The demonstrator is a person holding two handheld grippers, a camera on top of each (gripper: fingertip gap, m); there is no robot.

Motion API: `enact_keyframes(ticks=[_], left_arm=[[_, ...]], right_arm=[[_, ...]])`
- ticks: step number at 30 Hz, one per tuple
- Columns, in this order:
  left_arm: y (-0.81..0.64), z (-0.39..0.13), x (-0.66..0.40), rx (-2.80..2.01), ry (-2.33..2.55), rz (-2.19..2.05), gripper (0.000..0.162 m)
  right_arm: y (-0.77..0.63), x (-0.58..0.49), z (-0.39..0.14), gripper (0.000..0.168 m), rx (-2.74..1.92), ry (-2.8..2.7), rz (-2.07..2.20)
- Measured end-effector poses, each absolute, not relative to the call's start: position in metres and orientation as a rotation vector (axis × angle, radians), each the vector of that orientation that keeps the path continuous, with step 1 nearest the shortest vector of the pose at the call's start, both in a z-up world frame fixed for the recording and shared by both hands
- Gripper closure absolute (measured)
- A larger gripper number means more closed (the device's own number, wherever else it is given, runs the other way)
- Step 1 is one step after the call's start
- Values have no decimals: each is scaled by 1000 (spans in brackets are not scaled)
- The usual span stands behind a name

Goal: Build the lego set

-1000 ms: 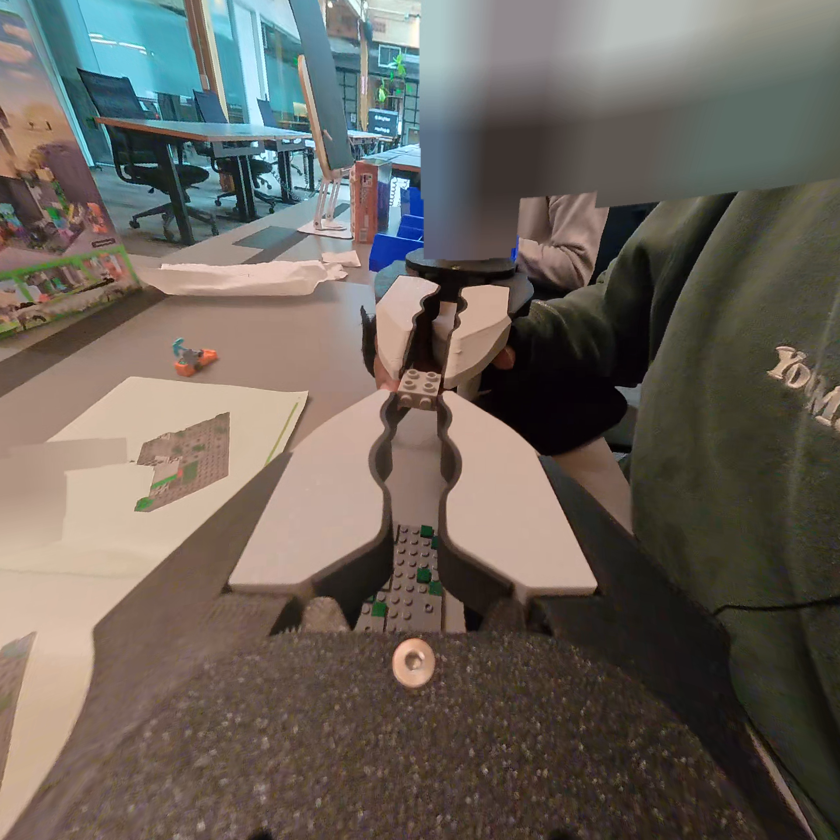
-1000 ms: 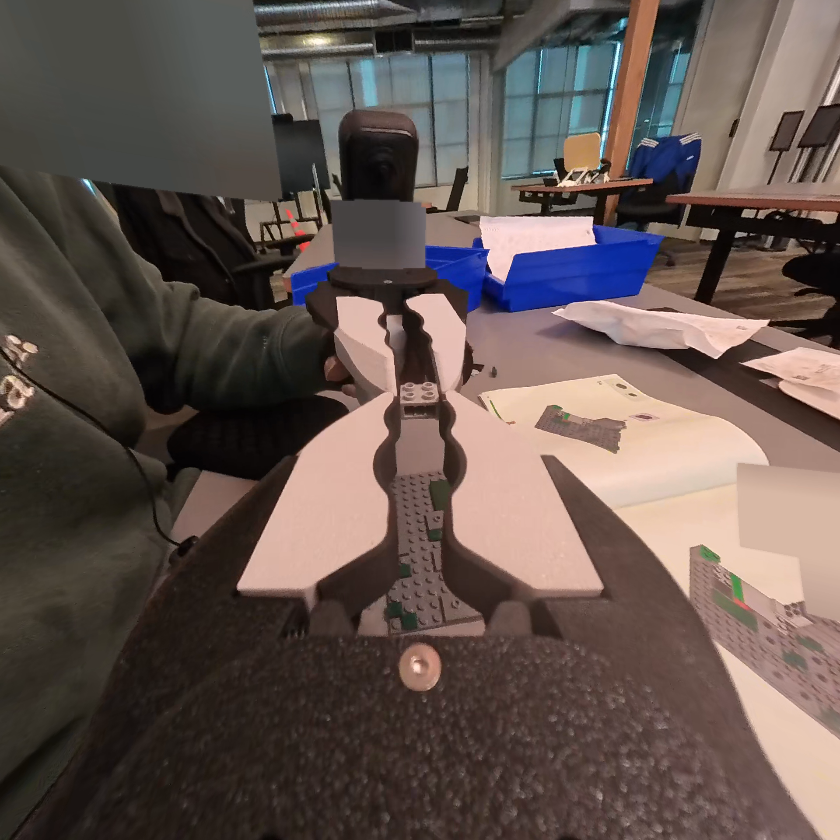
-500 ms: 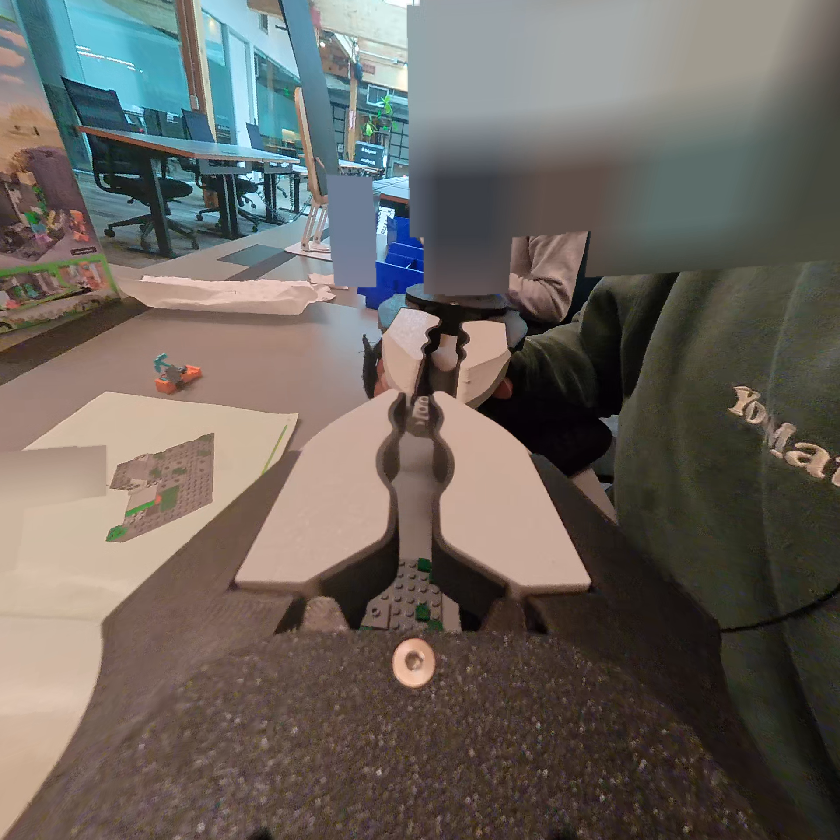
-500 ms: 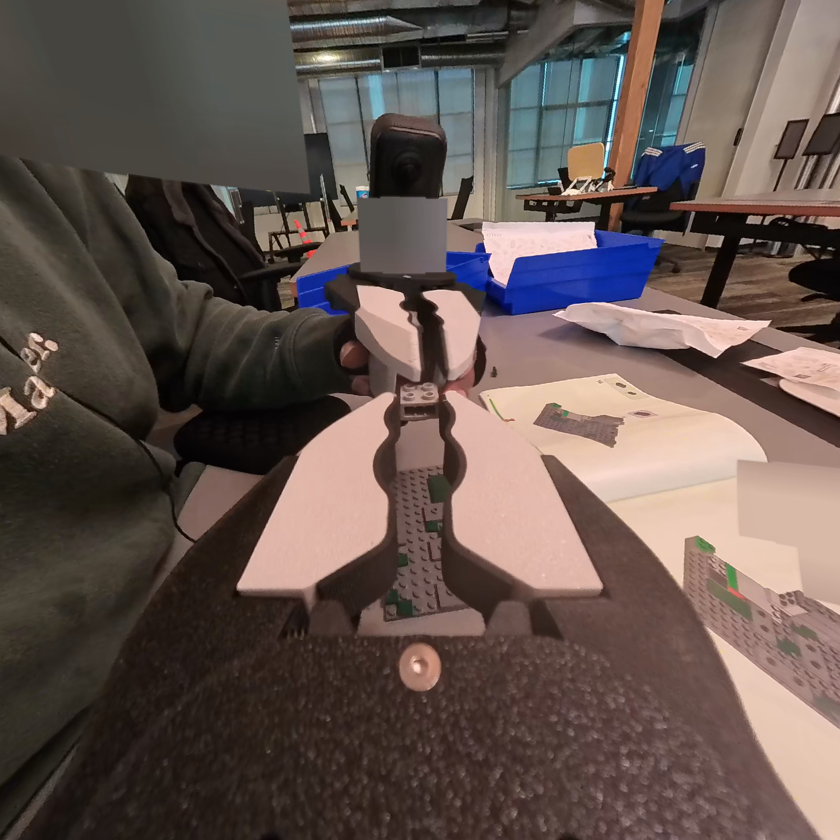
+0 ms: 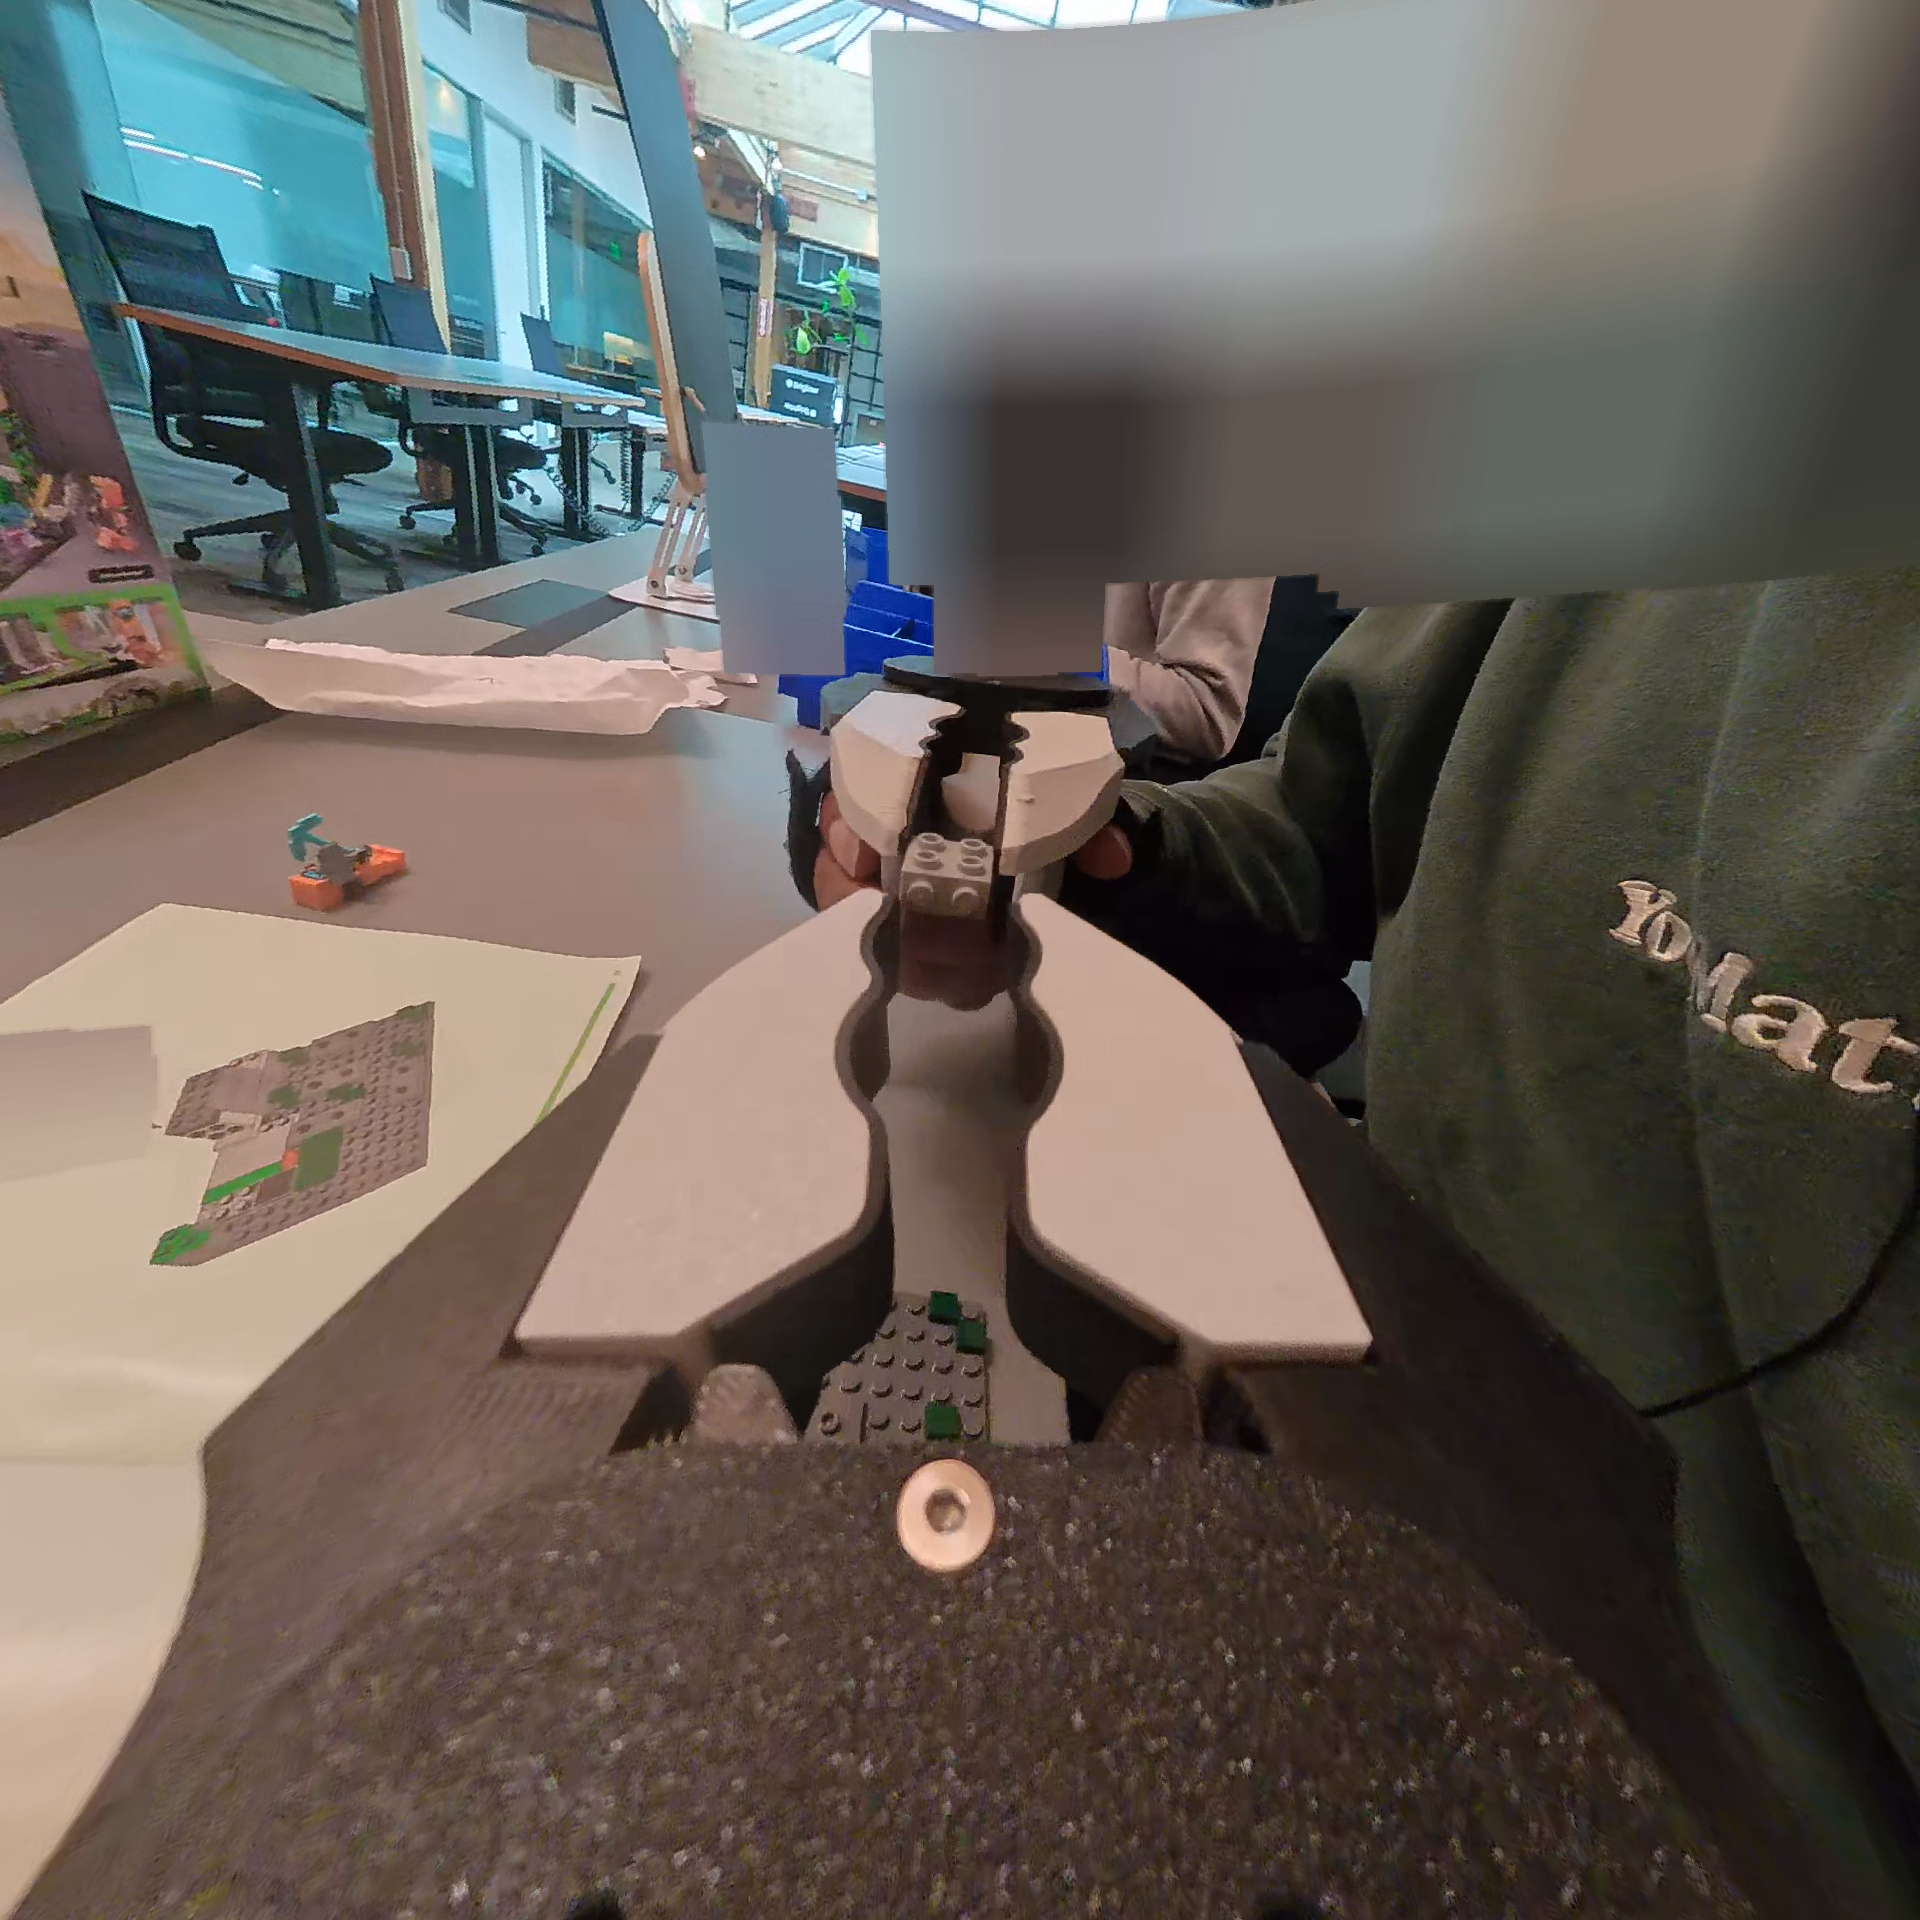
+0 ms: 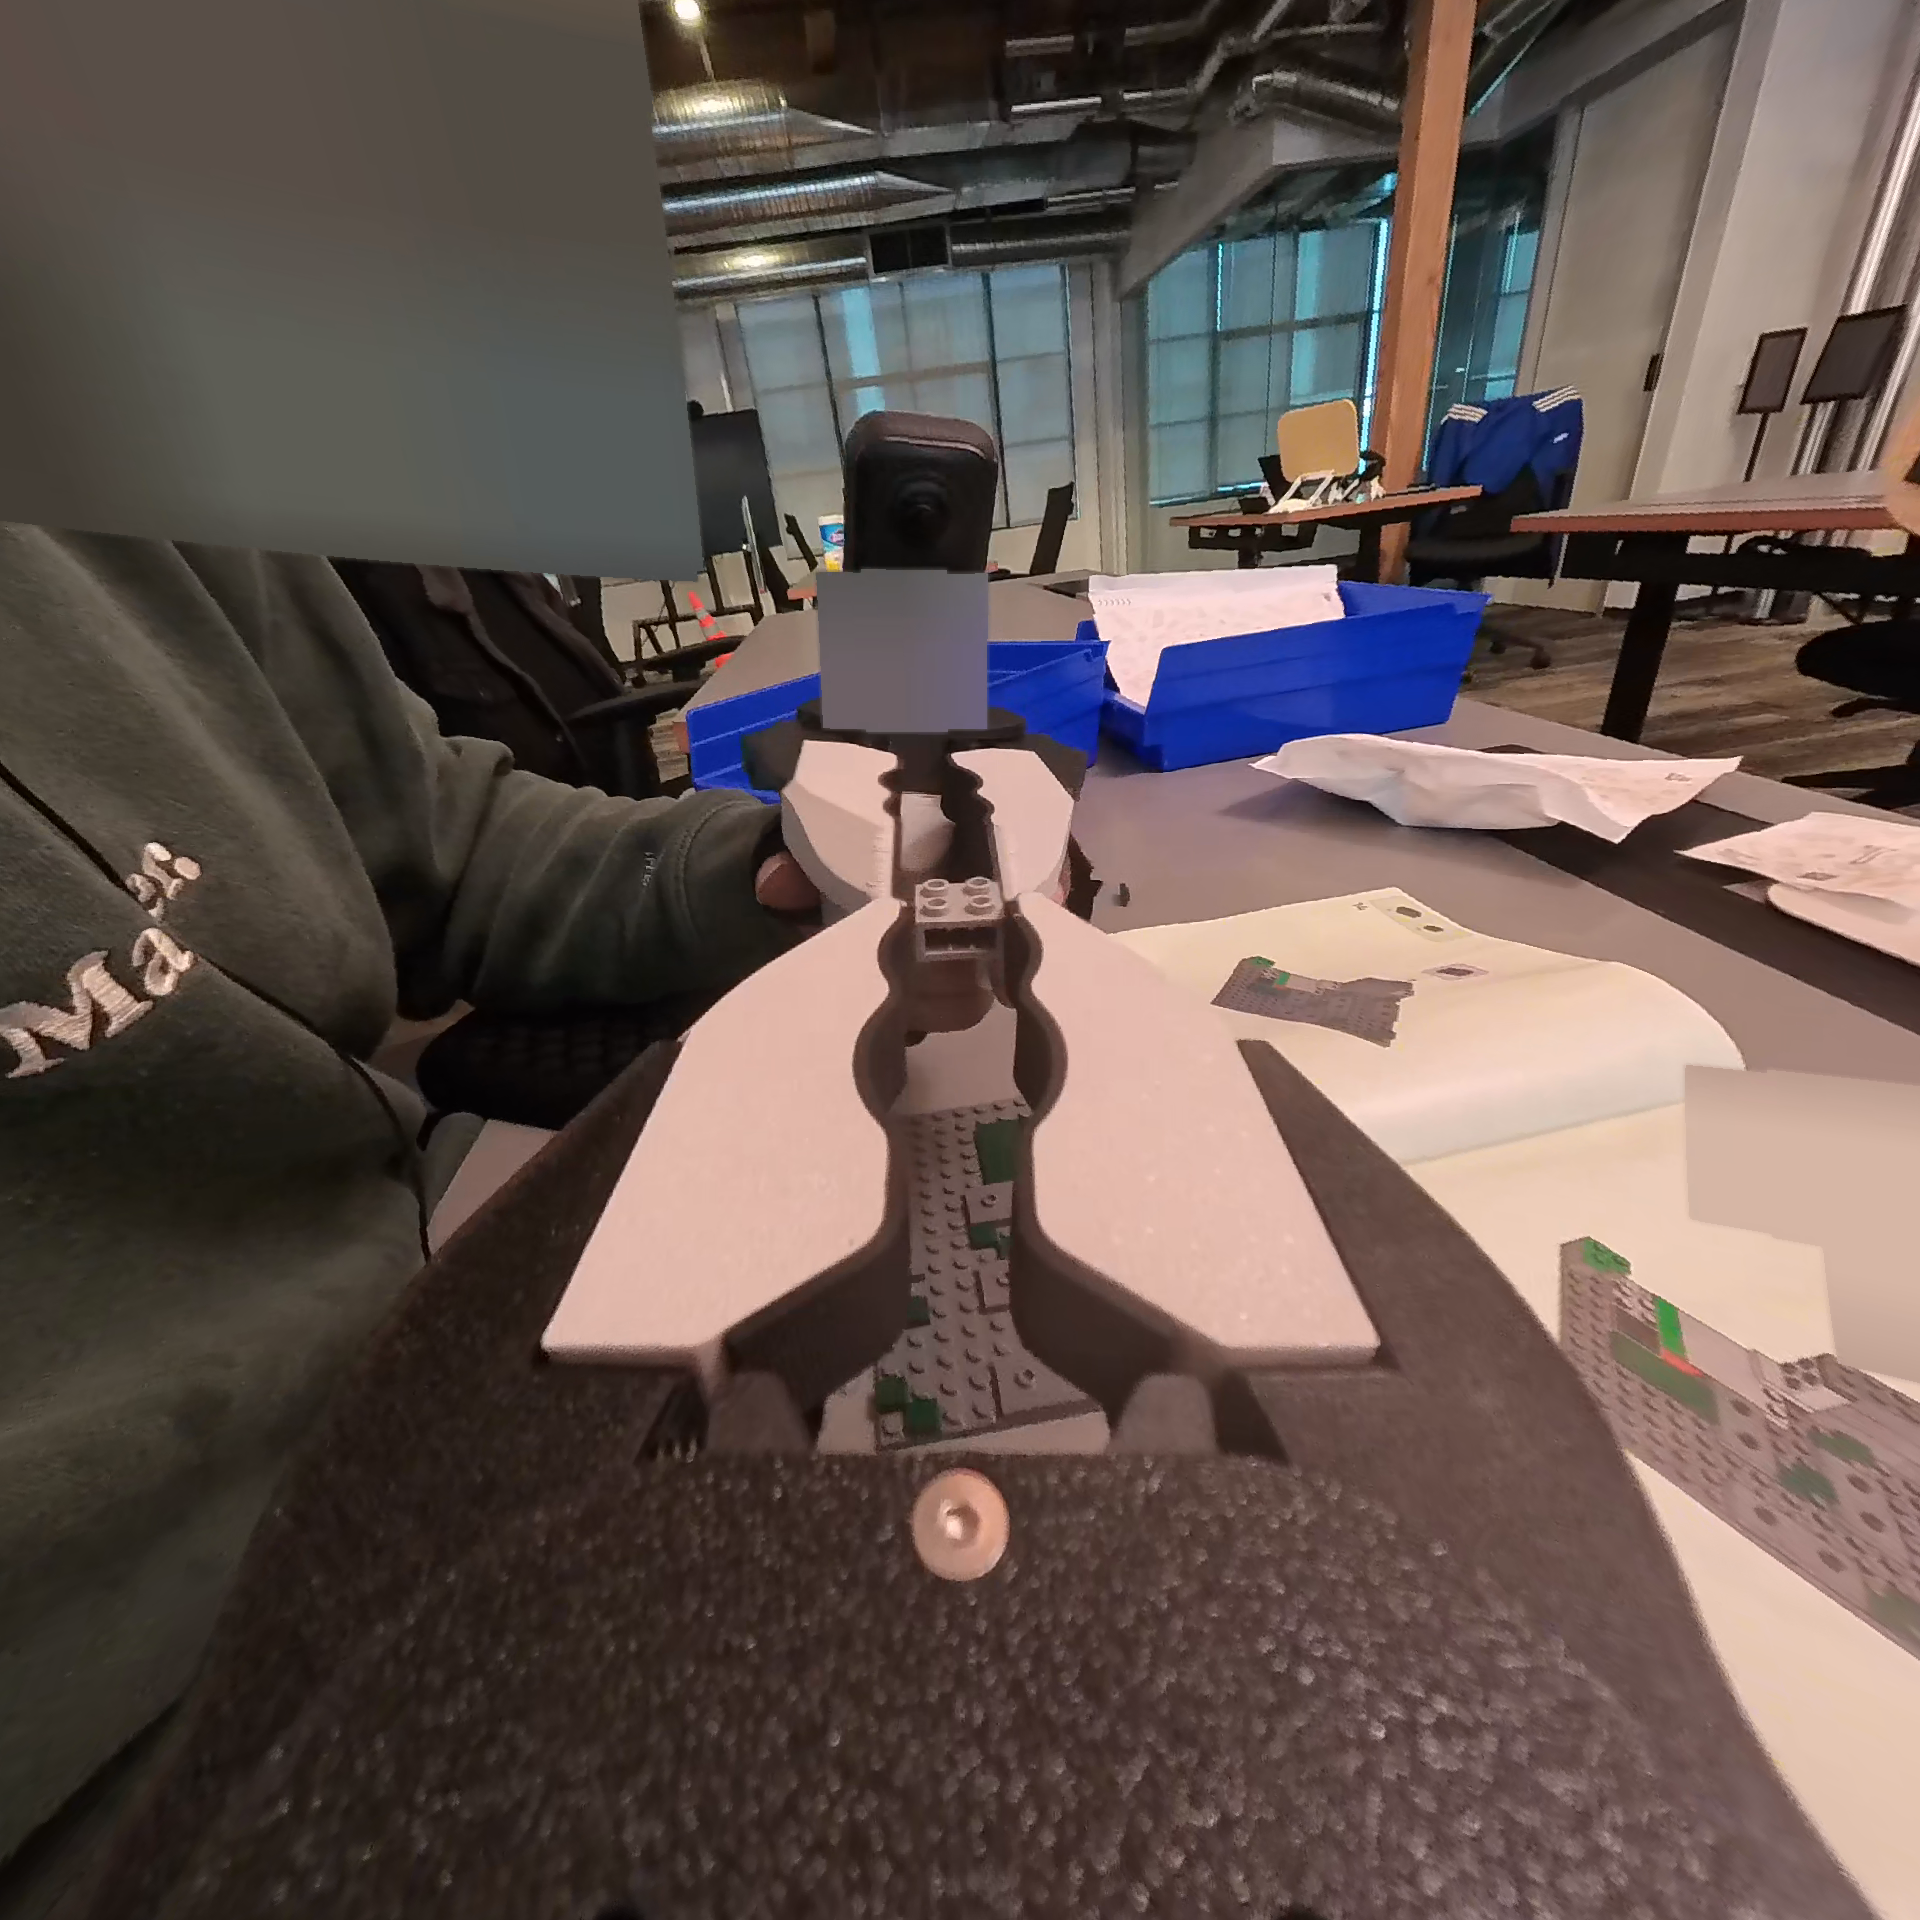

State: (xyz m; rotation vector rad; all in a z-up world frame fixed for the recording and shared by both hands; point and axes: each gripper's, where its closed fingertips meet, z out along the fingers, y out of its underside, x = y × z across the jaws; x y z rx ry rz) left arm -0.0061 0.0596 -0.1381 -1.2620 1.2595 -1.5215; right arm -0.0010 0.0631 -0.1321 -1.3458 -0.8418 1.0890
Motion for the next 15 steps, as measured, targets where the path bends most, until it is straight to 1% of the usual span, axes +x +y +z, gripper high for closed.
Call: enact_keyframes(ticks=[9, 15], left_arm=[[57, -143, -8, -1270, 1300, -1496, 147], [58, -165, -16, -1347, 1462, -1361, 147]], right_arm=[[59, -8, -140, 153, -1361, -886, 1085], [58, -15, -165, 153, -1470, -1008, 1037]])
